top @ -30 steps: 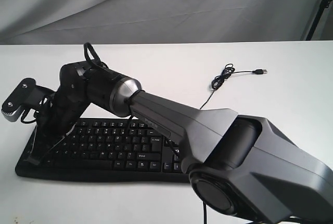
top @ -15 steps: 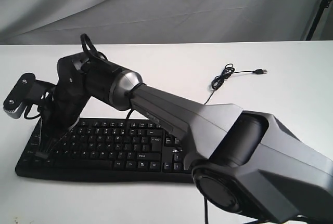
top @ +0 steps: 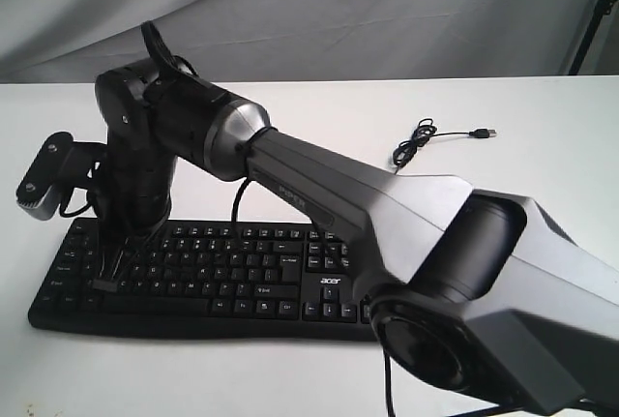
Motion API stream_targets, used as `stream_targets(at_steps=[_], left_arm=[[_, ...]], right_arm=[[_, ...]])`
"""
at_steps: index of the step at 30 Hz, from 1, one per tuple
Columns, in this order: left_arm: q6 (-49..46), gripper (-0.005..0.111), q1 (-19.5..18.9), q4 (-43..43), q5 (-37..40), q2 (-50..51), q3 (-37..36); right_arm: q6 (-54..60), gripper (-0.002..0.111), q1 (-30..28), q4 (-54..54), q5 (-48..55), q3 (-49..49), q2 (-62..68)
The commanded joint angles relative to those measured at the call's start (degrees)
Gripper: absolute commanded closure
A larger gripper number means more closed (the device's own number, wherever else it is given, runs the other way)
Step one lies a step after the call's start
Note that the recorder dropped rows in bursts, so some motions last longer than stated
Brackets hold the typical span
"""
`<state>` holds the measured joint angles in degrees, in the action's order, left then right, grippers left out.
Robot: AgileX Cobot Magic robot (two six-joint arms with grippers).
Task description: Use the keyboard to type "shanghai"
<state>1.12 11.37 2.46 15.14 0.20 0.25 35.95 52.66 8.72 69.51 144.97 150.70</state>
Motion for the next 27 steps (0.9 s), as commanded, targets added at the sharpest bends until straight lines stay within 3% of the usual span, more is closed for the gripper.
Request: stream_targets(at_steps=[1, 6, 16, 20, 27], left_arm=[[0.2, 0.107, 0.2, 0.0, -0.3, -0.2, -0.2], [0.2, 0.107, 0.2, 0.0, -0.3, -0.2, -0.2], [0.2, 0.107, 0.2, 0.0, -0.3, -0.2, -0.2], [0.2, 0.107, 0.2, 0.0, -0.3, -0.2, -0.2], [0.2, 0.107, 0.2, 0.0, -0.3, -0.2, -0.2]], right_arm=[[-0.8, 0.108, -0.2, -2.6, 0.4, 0.1, -1.5], [-2.5, 0.108, -0.2, -3.0, 0.1, -3.5, -2.2], [-2.3, 0.108, -1.4, -0.7, -28.5, -44.0, -22.3], [4.4, 0.108, -2.9, 8.5, -30.7, -47.7, -22.3], [7.1, 0.108, -2.9, 11.9, -32.2, -47.8, -22.3]])
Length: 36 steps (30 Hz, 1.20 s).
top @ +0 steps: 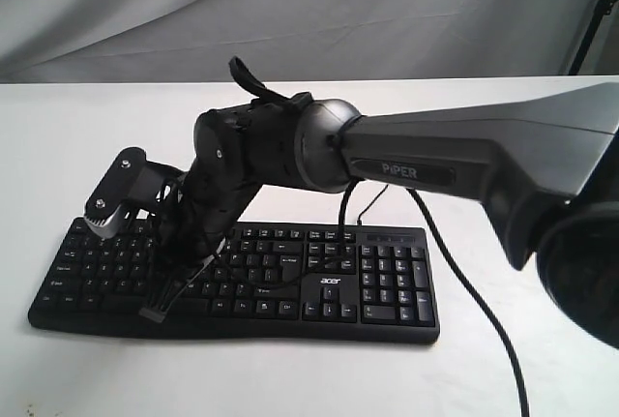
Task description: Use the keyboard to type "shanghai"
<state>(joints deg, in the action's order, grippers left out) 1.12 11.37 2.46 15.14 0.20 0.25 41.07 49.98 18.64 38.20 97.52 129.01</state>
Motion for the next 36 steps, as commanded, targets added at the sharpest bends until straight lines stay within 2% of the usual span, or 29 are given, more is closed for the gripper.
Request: stream_targets(at_steps=[1, 36], left_arm=[[0.2, 0.107, 0.2, 0.0, -0.3, -0.2, -0.2], [0.2, 0.107, 0.2, 0.0, -0.3, -0.2, -0.2]], right_arm=[[2.6, 0.108, -0.2, 2.5, -1.2, -0.4, -0.6], [2.8, 0.108, -0.2, 3.8, -2.1, -0.4, 2.4]])
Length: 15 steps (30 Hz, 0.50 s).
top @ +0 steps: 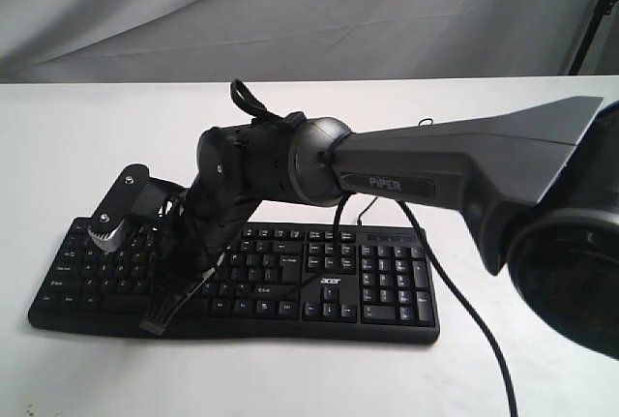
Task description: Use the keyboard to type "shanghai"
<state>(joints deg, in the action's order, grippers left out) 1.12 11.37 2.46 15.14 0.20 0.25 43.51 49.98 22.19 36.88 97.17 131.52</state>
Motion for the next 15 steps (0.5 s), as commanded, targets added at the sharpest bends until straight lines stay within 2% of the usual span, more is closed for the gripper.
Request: stream_targets(at_steps=[1, 15], left_arm=[[0.2, 0.107, 0.2, 0.0, -0.3, -0.2, -0.2], [0.2, 0.107, 0.2, 0.0, -0.3, -0.2, -0.2]], right_arm=[[0.4, 0.108, -0.2, 0.3, -0.8, 0.0, -0.1], [0.2, 0.108, -0.4, 0.1, -1.3, 0.0, 1.2]])
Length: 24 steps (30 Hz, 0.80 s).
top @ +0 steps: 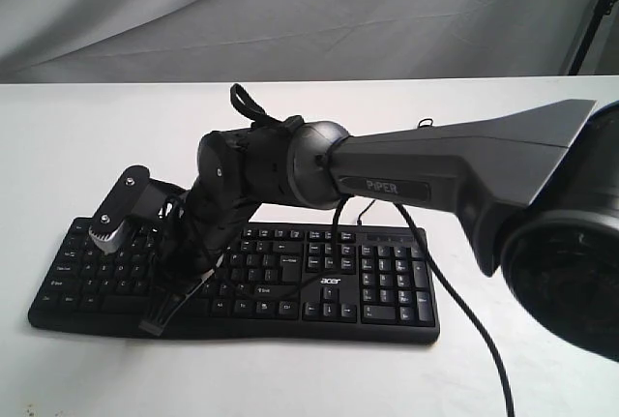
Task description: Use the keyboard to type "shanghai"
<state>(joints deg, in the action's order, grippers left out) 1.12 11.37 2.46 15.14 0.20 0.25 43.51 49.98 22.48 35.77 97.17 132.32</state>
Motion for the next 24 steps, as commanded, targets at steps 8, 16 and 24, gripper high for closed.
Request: stream_targets(at_steps=[8, 16, 24], left_arm=[[0.2, 0.107, 0.2, 0.0, -0.3, -0.2, -0.2], [0.2, 0.107, 0.2, 0.0, -0.3, -0.2, -0.2], [0.2, 0.107, 0.2, 0.0, -0.3, -0.2, -0.2]], right_arm=[[0.3, 0.108, -0.2, -2.0, -1.3, 0.3, -3.0], [0.4, 0.108, 0.1, -2.0, 3.5, 9.8, 1.4], [-1.9, 0.108, 0.0, -3.7, 8.4, 14.9, 5.2]])
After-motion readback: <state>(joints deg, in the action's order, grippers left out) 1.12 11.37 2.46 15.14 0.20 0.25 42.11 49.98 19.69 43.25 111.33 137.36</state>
